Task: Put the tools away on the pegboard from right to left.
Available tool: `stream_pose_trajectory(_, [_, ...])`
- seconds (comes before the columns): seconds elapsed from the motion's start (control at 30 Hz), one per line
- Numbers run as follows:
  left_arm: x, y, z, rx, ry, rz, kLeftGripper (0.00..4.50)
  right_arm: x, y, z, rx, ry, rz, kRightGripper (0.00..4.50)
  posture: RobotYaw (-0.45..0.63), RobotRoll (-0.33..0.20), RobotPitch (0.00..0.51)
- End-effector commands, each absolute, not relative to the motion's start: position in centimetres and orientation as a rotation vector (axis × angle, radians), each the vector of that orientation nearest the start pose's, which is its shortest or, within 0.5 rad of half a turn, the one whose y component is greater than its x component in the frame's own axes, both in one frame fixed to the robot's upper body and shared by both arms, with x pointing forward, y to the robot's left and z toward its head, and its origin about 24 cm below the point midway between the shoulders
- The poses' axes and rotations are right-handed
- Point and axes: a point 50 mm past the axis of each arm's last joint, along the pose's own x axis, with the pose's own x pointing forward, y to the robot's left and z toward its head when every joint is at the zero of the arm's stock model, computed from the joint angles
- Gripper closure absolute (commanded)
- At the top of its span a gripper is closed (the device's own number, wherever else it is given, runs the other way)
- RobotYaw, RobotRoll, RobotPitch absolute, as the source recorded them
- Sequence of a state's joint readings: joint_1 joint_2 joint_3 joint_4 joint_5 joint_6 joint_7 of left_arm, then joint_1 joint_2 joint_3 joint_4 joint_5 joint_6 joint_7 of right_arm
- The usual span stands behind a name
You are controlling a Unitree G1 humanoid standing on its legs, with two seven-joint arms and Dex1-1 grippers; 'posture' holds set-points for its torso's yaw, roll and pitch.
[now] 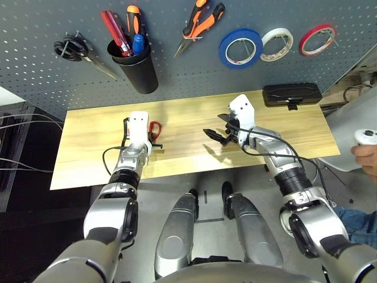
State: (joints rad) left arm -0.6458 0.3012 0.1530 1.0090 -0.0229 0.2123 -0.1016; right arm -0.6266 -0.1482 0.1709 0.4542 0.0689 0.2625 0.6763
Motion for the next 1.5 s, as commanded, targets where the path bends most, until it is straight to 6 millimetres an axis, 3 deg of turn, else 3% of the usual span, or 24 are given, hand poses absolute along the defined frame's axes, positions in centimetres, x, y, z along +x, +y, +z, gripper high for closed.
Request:
stream_pose_trajectory(0.03, [31.4, 23.5, -2.8, 0.058, 0.719, 0.085, 4.39, 34.3, -7.5, 8.7, -0.168, 0.185, 0.912, 0.00, 0.09, 0.000, 0.356])
stream_pose_trajectory(0.27, [32.0, 25.2, 0.5, 0.106, 0.468, 0.163, 4.39, 34.8, -6.5, 10.4, -0.167, 0.103, 0.955, 0.00, 0.12, 0.000, 0.325])
stream_pose_trajectory(0.4, [31.2, 25.8, 2.9, 0.178, 0.280, 0.187, 4.39, 34.8, -6.0, 11.1, -0.177, 0.061, 0.981, 0.00, 0.15, 0.000, 0.309])
stream_pose_trajectory(0.7, [28.7, 23.9, 7.0, 0.296, -0.017, 0.140, 4.39, 34.4, -4.0, 11.6, -0.173, 0.001, 1.064, 0.00, 0.19, 0.000, 0.285])
stream_pose_trajectory(1.0, [27.5, 23.2, 8.3, 0.377, -0.138, 0.125, 4.39, 33.7, -2.3, 13.0, -0.164, -0.091, 1.154, 0.00, 0.19, 0.000, 0.280])
stream_pose_trajectory(1.5, [28.1, 21.9, 13.3, 0.625, -0.474, 0.069, 4.39, 33.5, -1.4, 14.2, -0.166, -0.168, 1.191, 0.00, 0.18, 0.000, 0.276])
